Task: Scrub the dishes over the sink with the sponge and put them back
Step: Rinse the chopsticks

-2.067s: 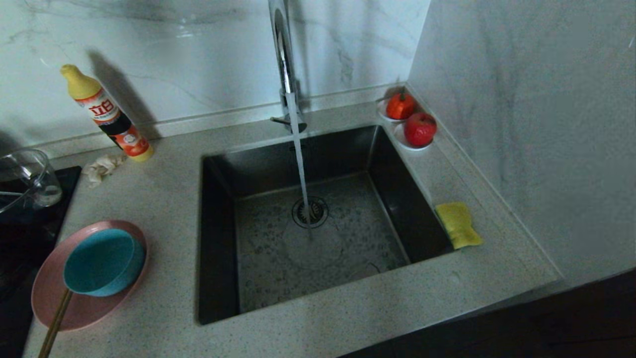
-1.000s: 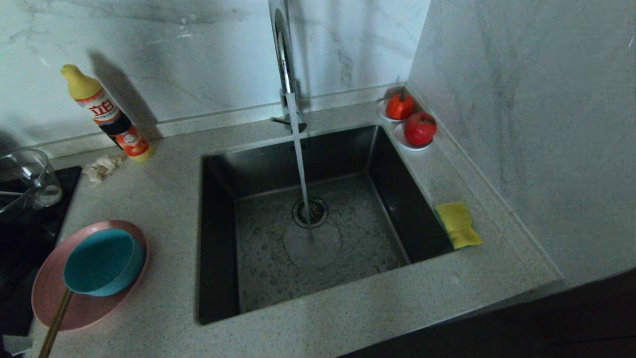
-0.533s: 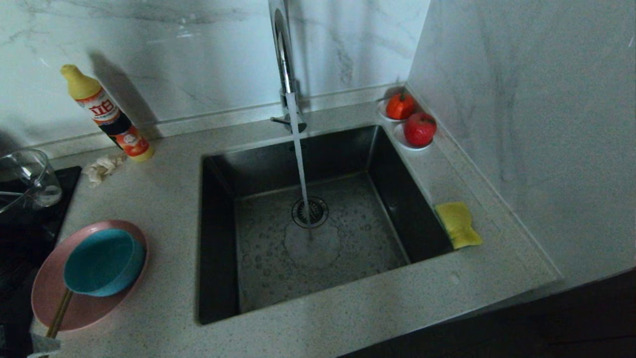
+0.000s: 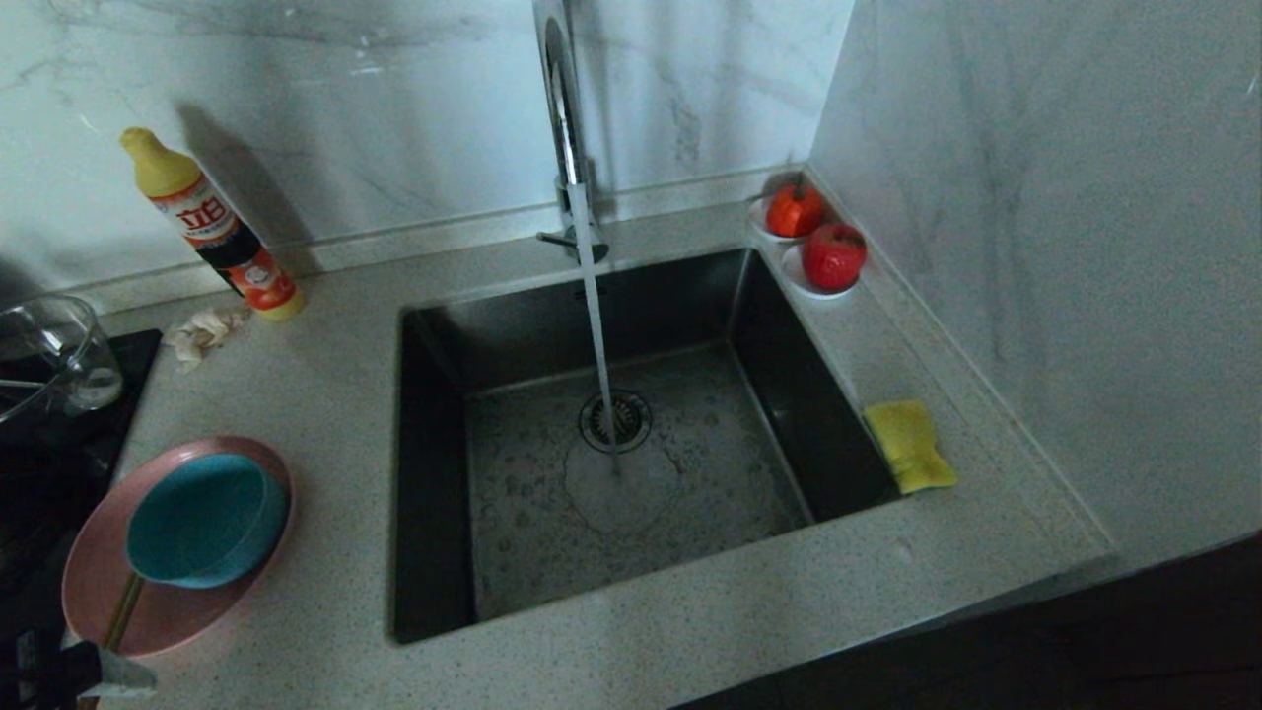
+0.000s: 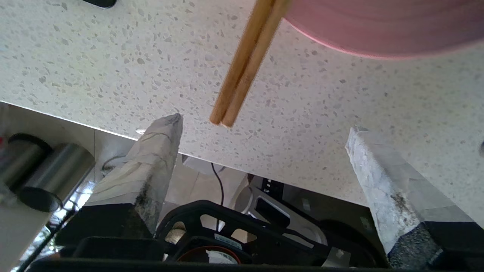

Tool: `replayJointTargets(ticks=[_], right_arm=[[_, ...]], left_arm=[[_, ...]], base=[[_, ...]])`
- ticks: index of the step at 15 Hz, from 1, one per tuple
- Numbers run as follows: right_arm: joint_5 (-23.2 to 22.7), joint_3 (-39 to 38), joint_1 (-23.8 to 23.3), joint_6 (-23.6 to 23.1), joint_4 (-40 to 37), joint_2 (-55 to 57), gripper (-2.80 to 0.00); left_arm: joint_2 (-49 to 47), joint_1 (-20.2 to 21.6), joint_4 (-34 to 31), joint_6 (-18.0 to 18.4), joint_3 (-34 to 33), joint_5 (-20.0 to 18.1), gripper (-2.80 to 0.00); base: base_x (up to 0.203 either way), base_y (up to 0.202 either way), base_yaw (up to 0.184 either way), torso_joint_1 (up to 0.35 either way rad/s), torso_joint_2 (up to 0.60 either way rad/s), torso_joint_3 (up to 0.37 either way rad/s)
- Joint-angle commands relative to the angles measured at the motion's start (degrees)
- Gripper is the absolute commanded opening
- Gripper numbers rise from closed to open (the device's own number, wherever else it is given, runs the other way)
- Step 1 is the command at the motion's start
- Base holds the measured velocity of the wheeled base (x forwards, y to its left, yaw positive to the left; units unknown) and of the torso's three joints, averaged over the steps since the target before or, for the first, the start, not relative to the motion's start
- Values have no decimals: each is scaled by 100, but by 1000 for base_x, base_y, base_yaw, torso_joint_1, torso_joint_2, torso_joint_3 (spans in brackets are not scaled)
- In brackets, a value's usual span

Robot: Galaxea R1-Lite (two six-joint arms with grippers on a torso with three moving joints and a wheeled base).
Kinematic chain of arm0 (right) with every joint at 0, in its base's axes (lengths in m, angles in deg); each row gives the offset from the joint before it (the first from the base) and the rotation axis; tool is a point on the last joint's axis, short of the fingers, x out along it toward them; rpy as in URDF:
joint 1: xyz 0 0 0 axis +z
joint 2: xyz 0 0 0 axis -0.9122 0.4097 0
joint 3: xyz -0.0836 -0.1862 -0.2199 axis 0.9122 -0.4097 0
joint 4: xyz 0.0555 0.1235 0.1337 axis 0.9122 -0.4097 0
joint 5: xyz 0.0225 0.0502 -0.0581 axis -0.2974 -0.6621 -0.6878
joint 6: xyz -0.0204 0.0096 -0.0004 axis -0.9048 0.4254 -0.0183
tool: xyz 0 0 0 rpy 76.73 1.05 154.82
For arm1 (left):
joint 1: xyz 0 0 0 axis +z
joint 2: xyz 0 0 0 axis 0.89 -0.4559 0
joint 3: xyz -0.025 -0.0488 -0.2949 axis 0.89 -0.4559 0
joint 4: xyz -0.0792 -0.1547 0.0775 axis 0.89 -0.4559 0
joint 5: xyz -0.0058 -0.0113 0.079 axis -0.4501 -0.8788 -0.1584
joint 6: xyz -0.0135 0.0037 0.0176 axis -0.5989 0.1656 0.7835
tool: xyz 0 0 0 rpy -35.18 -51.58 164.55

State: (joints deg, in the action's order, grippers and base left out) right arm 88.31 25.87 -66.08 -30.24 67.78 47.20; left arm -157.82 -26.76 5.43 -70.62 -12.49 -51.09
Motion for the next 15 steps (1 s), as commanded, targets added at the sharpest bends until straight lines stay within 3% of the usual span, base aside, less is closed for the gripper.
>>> replayJointTargets(ticks=[1,9,13,15], right_arm=[[-2,0,0,-4,2,1,-280],[-2,0,0,-4,2,1,-280],[-2,0,0,-4,2,1,-280],[-2,0,0,-4,2,1,-280]], left_arm=[[-200,26,-33,-10,21,1,0],[-763,133,29,14,126,-76,0],[-1108,133,8,-18,423,-538,0],[-1272,127,13,-19,524,-589,0]], base=[[0,0,0,0,0,0],[0,0,0,0,0,0],[0,0,0,0,0,0],[0,0,0,0,0,0]])
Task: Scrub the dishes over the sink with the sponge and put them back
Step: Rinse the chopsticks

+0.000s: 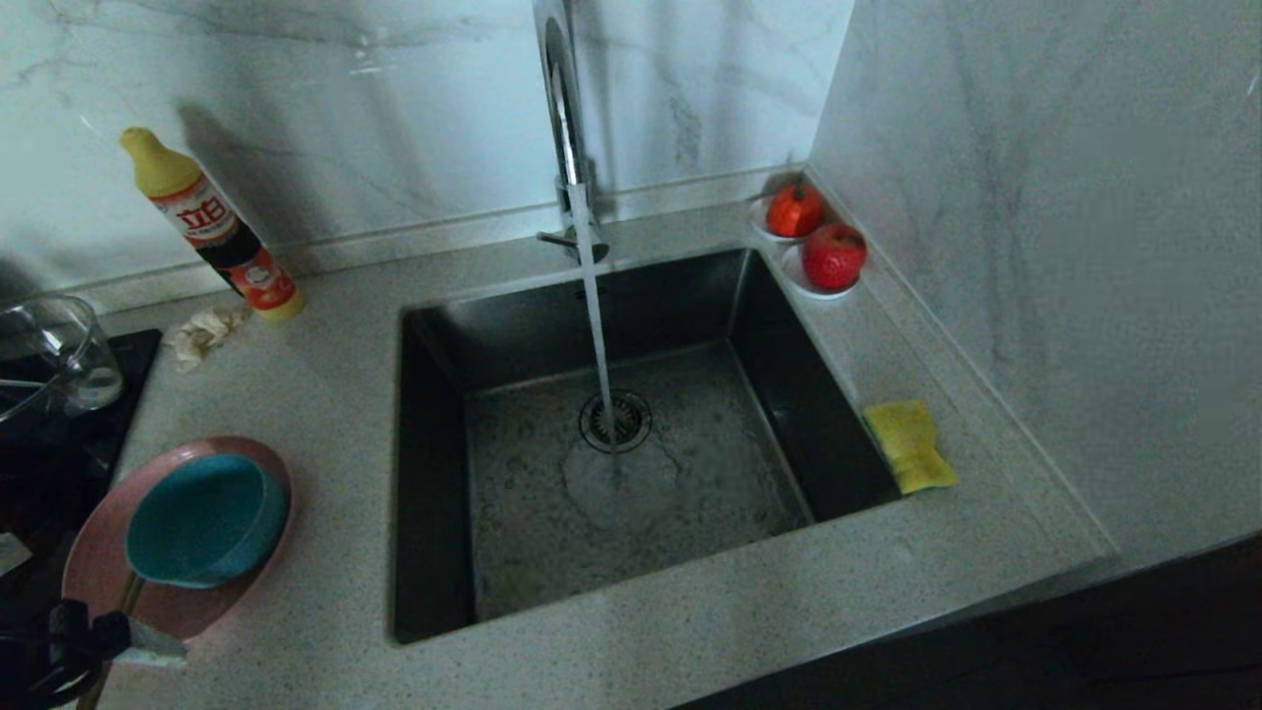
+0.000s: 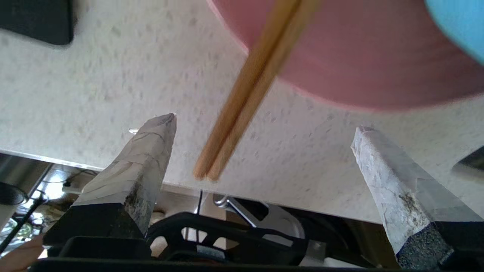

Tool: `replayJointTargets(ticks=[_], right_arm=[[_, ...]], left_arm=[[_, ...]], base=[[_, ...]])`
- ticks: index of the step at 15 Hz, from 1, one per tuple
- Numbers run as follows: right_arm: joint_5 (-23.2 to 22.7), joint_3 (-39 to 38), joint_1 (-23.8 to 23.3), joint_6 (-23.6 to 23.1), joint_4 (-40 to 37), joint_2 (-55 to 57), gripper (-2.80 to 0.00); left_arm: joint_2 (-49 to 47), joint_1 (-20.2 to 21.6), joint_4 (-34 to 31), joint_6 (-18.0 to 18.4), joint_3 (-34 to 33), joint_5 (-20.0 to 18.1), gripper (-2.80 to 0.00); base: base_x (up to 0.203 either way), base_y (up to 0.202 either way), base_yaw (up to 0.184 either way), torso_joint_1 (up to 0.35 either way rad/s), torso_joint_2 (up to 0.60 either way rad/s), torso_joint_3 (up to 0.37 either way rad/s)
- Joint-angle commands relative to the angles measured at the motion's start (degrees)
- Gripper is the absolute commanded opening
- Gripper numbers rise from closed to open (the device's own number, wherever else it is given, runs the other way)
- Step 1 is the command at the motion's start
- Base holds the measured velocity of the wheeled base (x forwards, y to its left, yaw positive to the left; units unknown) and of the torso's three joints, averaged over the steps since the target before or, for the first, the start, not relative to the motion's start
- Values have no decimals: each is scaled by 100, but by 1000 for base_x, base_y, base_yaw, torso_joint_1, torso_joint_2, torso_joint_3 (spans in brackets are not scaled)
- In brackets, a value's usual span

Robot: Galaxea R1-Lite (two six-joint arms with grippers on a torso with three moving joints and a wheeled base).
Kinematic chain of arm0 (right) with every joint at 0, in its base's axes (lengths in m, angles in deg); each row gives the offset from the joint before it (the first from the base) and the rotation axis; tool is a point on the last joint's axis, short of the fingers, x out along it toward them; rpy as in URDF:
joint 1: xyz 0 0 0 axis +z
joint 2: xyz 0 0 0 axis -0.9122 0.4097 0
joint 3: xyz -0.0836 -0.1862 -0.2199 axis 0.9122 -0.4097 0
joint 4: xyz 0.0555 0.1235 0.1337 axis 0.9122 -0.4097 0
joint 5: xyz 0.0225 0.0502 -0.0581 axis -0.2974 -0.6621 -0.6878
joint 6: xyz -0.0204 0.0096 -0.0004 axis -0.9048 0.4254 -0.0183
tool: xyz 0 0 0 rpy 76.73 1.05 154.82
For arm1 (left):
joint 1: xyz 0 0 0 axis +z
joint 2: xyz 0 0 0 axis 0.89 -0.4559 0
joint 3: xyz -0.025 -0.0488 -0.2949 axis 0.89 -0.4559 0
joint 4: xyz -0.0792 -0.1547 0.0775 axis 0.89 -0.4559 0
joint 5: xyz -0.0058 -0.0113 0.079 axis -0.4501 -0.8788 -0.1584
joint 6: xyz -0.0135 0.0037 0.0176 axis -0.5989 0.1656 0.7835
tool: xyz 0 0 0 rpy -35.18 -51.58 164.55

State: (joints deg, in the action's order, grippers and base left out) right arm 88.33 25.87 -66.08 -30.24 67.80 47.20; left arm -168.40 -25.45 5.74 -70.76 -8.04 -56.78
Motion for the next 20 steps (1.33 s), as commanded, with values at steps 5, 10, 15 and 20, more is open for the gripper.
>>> replayJointTargets(ticks=[5,10,15,20], right_arm=[[-4,0,0,-4,0,1,-280],[-4,0,0,-4,0,1,-280],[-4,0,0,-4,0,1,-280],[-4,0,0,-4,0,1,-280]], left_arm=[[-481,-7,2,2,538,-184,0],[-660,-34,6,-22,809,-347,0],[-643,-60,6,-61,774,-347,-280],[-599,-60,-12,-101,756,-347,-280]], base=[[0,0,0,0,0,0],[0,0,0,0,0,0],[0,0,0,0,0,0],[0,0,0,0,0,0]])
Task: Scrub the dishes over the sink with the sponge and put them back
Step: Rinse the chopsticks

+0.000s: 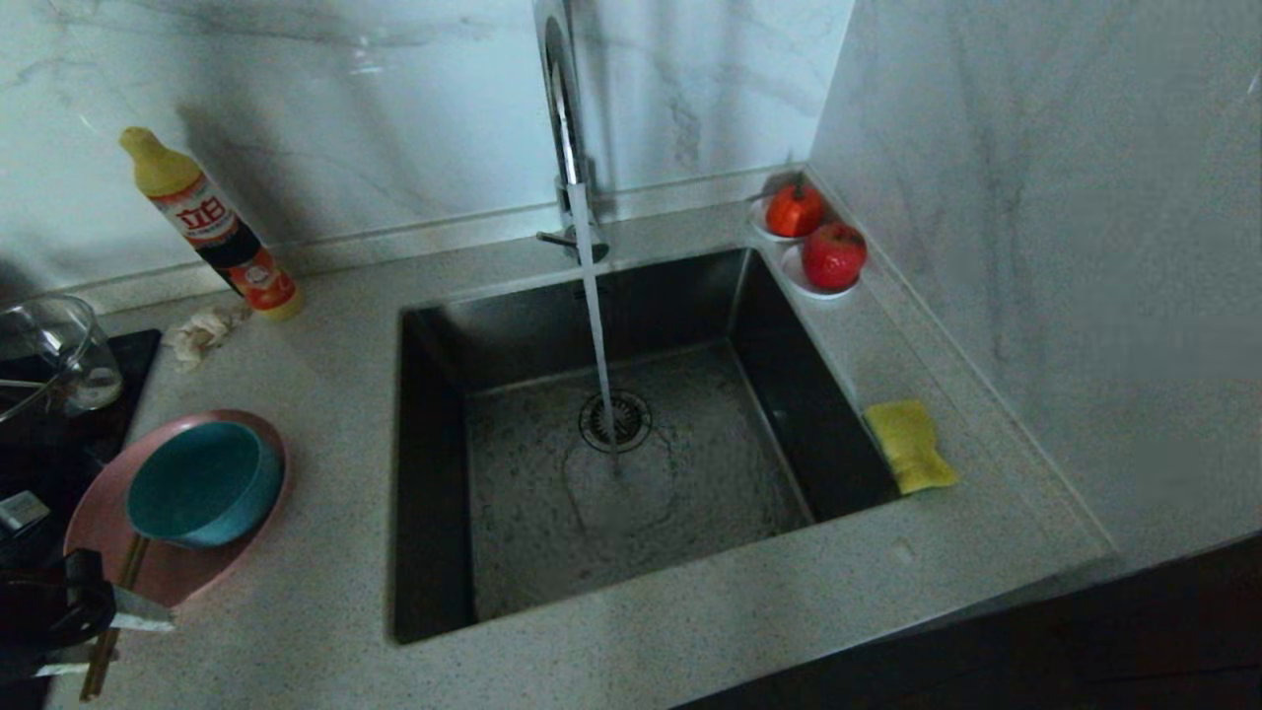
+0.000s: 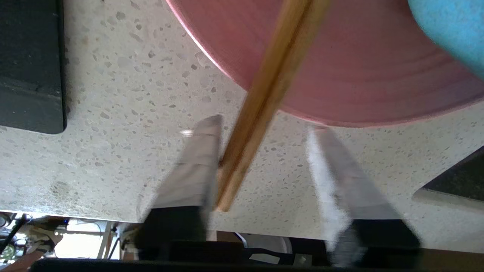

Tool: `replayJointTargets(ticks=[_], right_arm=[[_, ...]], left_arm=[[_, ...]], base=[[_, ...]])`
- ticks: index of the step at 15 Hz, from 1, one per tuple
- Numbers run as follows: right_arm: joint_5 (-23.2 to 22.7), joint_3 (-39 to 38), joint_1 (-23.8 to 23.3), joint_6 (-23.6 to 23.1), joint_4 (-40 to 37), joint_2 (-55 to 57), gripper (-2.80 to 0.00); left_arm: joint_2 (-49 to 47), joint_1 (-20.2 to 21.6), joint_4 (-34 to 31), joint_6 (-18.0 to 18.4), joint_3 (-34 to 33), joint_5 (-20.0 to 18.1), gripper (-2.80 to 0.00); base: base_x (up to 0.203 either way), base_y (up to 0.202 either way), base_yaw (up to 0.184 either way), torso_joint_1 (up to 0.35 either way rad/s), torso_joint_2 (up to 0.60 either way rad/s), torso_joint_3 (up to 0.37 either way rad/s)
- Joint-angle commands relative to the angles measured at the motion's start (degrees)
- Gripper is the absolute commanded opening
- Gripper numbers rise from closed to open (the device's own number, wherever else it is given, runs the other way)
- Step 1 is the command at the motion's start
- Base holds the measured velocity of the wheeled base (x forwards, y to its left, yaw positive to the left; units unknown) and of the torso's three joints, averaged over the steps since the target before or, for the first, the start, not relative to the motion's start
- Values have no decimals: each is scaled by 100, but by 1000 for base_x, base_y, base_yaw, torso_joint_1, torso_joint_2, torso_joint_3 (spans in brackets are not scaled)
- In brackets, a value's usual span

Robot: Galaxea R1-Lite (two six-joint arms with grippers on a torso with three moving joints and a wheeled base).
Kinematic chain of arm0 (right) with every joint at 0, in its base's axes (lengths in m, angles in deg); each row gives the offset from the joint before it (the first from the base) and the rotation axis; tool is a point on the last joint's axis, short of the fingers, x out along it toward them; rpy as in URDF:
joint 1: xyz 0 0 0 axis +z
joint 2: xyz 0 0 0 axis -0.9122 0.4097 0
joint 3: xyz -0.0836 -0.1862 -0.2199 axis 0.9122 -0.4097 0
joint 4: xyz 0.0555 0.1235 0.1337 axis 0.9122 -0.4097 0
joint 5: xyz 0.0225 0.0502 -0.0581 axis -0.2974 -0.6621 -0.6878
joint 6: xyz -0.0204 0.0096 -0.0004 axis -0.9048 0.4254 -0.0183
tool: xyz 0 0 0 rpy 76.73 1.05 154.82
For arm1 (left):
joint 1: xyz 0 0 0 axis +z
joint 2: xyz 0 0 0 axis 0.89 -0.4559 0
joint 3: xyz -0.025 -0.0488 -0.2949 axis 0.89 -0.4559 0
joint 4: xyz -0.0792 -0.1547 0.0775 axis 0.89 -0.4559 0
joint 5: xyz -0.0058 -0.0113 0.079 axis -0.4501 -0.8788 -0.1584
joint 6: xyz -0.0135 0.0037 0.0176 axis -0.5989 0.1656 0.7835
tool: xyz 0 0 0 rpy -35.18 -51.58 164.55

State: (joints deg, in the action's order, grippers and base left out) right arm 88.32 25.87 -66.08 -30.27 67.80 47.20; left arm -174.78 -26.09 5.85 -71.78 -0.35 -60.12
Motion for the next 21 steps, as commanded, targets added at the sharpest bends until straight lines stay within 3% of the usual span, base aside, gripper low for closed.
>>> replayJointTargets(ticks=[1,9,16,19,21], right_arm=[[-3,0,0,-1,0,1,-280],[-3,0,0,-1,0,1,-280],[-3,0,0,-1,0,1,-280],[-3,0,0,-1,0,1,-280],[-3,0,0,-1,0,1,-280]], left_arm=[[65,3,-30,0,-39,-12,-280],[346,12,-5,28,-216,-20,-280],[1747,12,-36,-12,-35,-195,-280],[2374,15,-12,-26,235,-588,-280],[2681,13,-31,-211,694,-1230,-280]], base=[[0,0,0,0,0,0],[0,0,0,0,0,0],[0,0,0,0,0,0],[0,0,0,0,0,0],[0,0,0,0,0,0]])
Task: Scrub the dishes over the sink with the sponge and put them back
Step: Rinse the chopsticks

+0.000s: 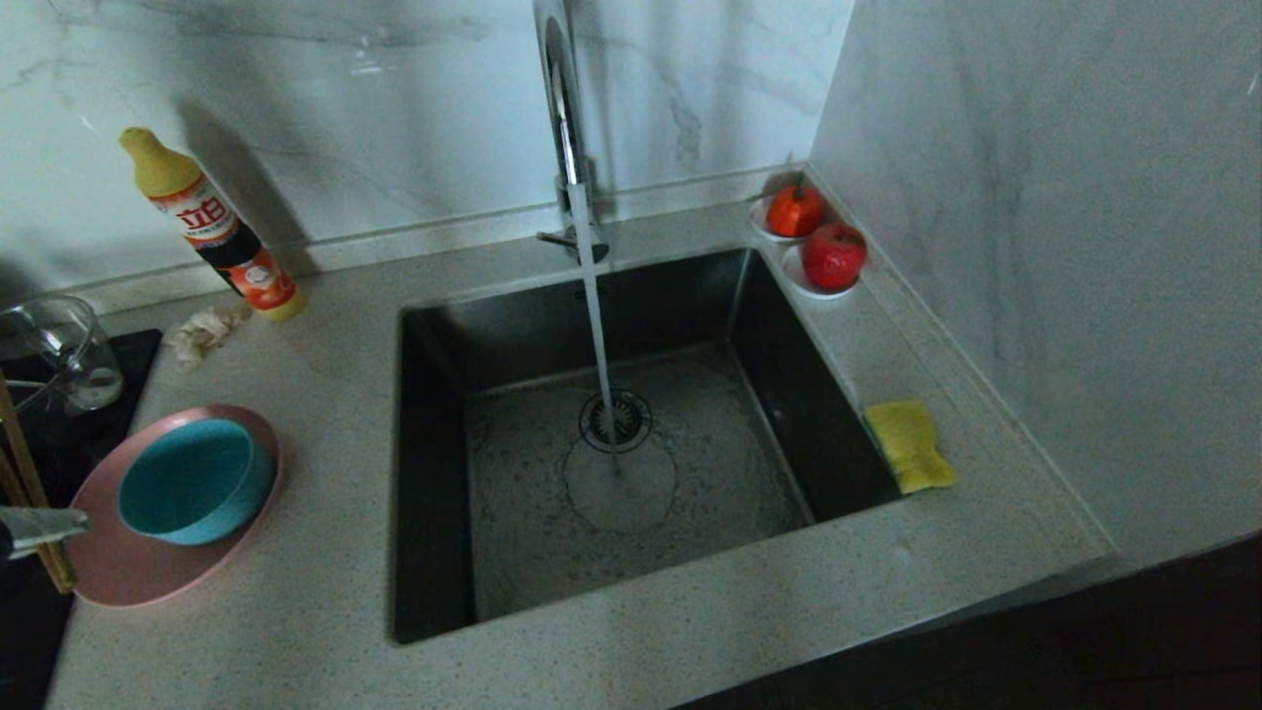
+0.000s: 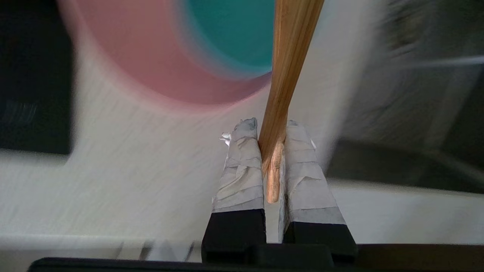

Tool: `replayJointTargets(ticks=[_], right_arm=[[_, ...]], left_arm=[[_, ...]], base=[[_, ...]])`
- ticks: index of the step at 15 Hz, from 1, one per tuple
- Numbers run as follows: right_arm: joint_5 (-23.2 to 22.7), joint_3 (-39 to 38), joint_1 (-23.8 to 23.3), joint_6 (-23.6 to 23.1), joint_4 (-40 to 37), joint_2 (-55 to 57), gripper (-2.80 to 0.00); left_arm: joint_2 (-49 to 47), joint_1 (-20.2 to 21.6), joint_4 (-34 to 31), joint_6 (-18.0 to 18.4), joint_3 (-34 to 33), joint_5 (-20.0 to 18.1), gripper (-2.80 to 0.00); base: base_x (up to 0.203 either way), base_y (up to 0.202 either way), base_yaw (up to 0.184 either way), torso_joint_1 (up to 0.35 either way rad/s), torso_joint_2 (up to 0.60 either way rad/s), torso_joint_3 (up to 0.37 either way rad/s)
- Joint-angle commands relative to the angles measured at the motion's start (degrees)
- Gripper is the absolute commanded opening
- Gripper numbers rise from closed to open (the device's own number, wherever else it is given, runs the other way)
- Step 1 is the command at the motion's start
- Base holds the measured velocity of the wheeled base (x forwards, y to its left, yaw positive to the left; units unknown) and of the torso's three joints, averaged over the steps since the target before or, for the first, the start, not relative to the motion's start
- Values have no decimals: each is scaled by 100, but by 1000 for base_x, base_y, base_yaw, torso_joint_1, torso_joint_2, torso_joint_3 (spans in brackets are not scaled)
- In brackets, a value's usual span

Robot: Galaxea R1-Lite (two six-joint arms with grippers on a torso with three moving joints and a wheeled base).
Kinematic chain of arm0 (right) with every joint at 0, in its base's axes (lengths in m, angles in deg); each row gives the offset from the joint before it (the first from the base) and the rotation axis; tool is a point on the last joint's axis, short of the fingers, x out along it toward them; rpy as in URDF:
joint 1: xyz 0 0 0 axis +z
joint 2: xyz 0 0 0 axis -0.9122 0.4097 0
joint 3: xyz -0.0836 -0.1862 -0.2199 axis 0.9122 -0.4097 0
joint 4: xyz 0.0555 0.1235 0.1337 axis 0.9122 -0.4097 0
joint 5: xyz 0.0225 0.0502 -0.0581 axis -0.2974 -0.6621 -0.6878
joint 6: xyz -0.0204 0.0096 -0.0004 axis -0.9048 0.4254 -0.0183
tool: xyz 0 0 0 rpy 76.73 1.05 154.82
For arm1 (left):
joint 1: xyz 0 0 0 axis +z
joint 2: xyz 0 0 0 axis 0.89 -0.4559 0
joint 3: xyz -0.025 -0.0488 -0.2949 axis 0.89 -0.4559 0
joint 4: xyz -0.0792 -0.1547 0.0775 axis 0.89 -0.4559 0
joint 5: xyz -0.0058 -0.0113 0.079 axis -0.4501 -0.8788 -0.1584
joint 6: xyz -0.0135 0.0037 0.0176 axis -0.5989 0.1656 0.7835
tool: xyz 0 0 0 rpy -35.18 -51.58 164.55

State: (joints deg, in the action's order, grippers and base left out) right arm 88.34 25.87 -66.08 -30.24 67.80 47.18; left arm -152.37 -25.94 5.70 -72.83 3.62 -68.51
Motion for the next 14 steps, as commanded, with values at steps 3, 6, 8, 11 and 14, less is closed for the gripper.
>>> replayJointTargets(ticks=[3,6,8,11,14], right_arm=[[-4,0,0,-4,0,4,-280],[-4,0,0,-4,0,4,-280],[-4,0,0,-4,0,4,-280],[-4,0,0,-4,0,4,-280],[-4,0,0,-4,0,4,-280]], left_arm=[[470,-96,-61,-362,1002,-1595,-280],[267,-1163,-40,-354,1441,-1686,-280],[-100,-1872,-53,-373,1846,-1709,-280],[-393,-3084,-33,-351,2080,-1621,-280],[-783,-4256,-28,-182,2149,-1092,-280]], base=[[0,0,0,0,0,0],[0,0,0,0,0,0],[0,0,0,0,0,0],[0,0,0,0,0,0],[0,0,0,0,0,0]])
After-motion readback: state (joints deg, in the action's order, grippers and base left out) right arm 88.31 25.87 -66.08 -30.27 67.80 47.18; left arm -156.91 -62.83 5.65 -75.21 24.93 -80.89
